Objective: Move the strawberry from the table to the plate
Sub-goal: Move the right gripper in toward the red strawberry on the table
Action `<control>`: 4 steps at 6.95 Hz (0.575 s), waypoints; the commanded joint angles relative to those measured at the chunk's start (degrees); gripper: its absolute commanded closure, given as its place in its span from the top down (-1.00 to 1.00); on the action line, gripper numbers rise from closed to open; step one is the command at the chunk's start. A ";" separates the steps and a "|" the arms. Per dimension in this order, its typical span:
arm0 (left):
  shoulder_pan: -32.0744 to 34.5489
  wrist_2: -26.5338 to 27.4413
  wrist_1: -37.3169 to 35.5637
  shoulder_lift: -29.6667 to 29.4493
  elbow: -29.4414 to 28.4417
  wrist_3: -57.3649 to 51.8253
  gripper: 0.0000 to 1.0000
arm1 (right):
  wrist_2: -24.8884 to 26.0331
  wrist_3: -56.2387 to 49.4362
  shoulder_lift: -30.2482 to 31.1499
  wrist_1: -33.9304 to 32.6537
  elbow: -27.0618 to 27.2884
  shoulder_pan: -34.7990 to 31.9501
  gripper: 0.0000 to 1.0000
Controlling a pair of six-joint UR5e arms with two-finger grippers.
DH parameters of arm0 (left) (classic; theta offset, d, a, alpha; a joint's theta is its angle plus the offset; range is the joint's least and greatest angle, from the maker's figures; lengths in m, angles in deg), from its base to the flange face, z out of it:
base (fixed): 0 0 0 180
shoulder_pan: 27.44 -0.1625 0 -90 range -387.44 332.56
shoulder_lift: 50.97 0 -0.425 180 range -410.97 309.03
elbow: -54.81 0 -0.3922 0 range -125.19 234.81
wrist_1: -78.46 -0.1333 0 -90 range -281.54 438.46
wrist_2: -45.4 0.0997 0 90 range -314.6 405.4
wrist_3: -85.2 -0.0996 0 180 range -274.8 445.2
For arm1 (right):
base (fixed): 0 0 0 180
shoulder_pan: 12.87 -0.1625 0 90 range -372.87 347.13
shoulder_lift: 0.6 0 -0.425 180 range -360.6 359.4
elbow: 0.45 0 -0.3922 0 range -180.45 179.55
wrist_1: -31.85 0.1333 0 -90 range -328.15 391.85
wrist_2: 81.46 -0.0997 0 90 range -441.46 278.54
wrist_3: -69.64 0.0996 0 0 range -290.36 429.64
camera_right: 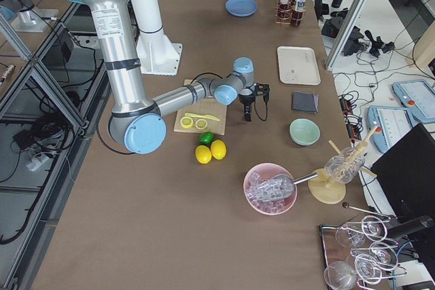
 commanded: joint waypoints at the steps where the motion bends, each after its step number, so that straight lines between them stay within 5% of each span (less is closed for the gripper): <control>1: 0.00 0.09 0.15 0.11 -1.32 -0.17 0.98 | -1.64 -0.83 0.02 1.84 0.54 -1.16 0.99; 3: -0.09 0.44 0.32 0.37 -5.18 -2.97 0.98 | -10.14 -3.37 0.46 1.49 2.64 -7.99 0.99; 4: -0.18 0.53 3.19 0.72 -7.28 -2.90 0.96 | -10.18 -3.82 0.72 1.06 3.78 -8.72 0.99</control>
